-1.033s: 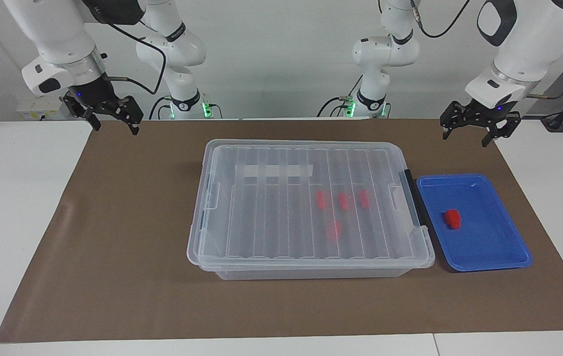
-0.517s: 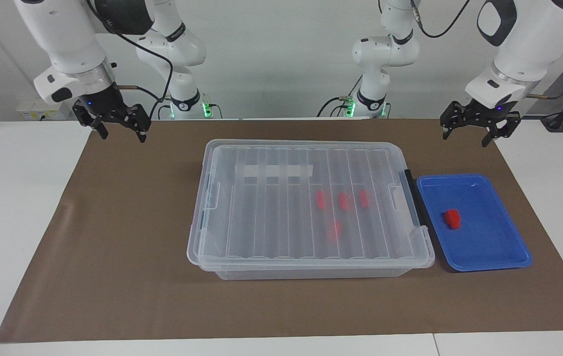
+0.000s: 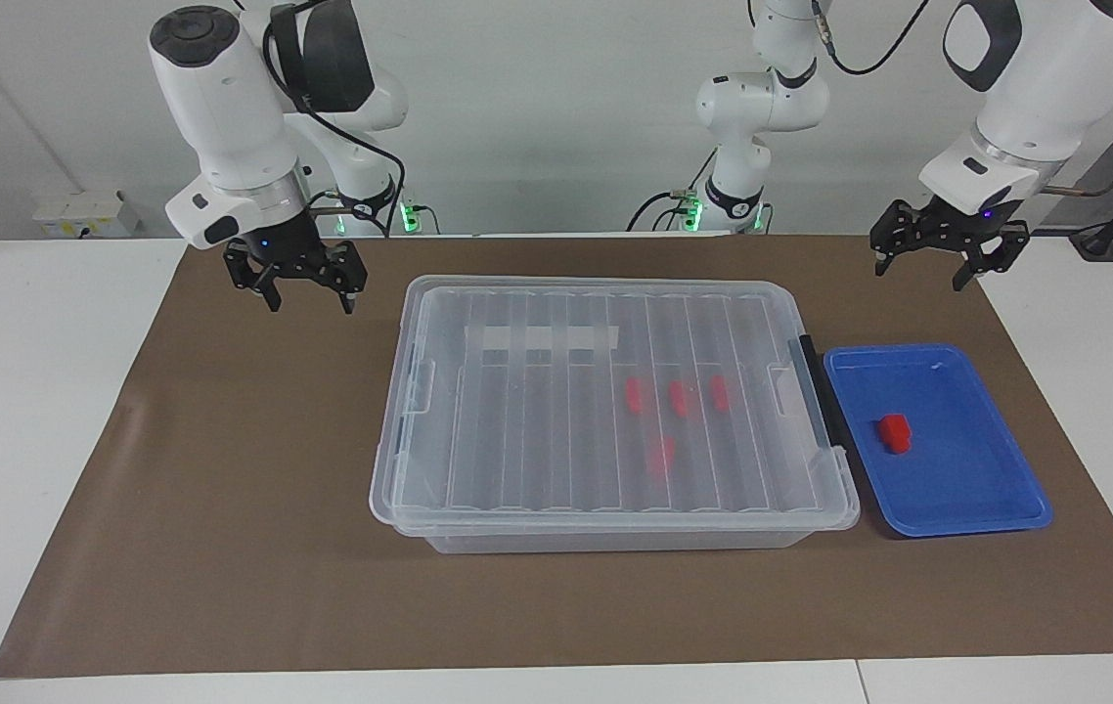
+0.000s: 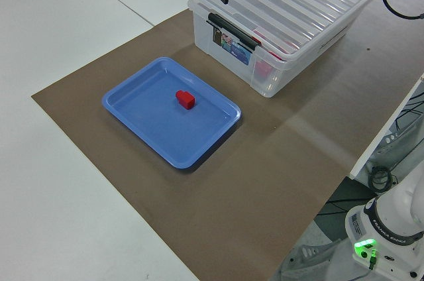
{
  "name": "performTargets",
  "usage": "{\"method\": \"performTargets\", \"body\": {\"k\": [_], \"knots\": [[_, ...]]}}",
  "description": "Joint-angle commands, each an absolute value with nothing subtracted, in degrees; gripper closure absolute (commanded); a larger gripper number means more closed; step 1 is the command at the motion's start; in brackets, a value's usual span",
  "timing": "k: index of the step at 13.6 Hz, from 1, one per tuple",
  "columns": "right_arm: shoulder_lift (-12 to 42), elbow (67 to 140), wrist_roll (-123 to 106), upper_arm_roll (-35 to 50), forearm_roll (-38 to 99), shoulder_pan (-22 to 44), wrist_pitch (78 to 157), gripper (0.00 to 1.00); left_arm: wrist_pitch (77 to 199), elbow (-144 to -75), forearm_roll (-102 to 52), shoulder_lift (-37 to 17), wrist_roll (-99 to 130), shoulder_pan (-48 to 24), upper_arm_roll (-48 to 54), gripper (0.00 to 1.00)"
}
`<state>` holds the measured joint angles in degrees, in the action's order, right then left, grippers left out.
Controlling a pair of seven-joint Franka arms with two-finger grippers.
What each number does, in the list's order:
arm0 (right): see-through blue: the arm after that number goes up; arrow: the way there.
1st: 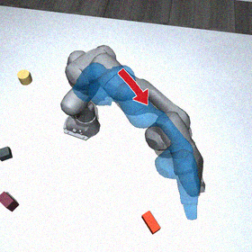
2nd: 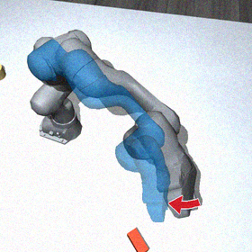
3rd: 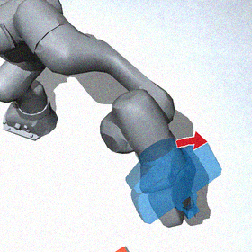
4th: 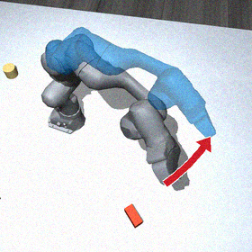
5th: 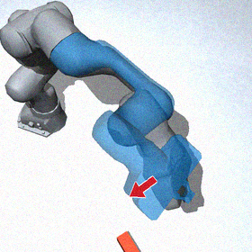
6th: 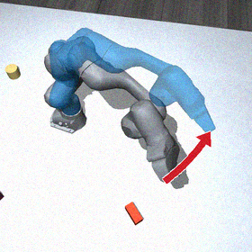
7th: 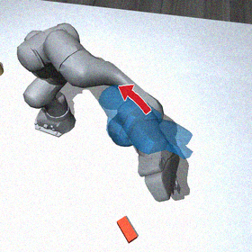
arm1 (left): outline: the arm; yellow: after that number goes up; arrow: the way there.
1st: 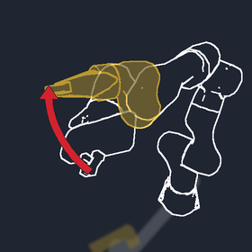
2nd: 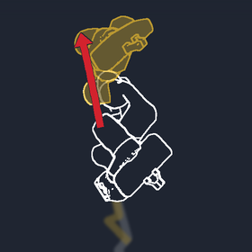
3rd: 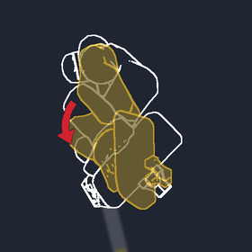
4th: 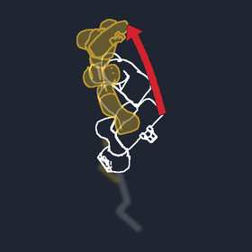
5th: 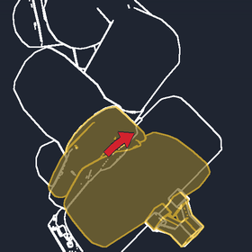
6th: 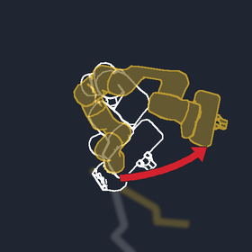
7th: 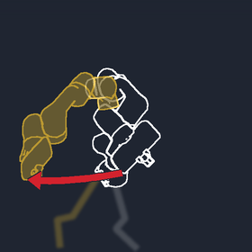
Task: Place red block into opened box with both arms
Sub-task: 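Reach the right gripper to the clear lid's near edge and grasp it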
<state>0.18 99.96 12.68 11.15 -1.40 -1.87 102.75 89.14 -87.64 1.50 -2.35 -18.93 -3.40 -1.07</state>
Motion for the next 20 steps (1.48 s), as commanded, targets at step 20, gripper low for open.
{"method": "performTargets", "body": {"k": [20], "knots": [[10.8,101.6,18.0,15.6,-3.3,-1.2,115.0,0.0,90.0,-89.6,2.3,-0.8,-19.0,-2.8,-0.6,0.0]]}}
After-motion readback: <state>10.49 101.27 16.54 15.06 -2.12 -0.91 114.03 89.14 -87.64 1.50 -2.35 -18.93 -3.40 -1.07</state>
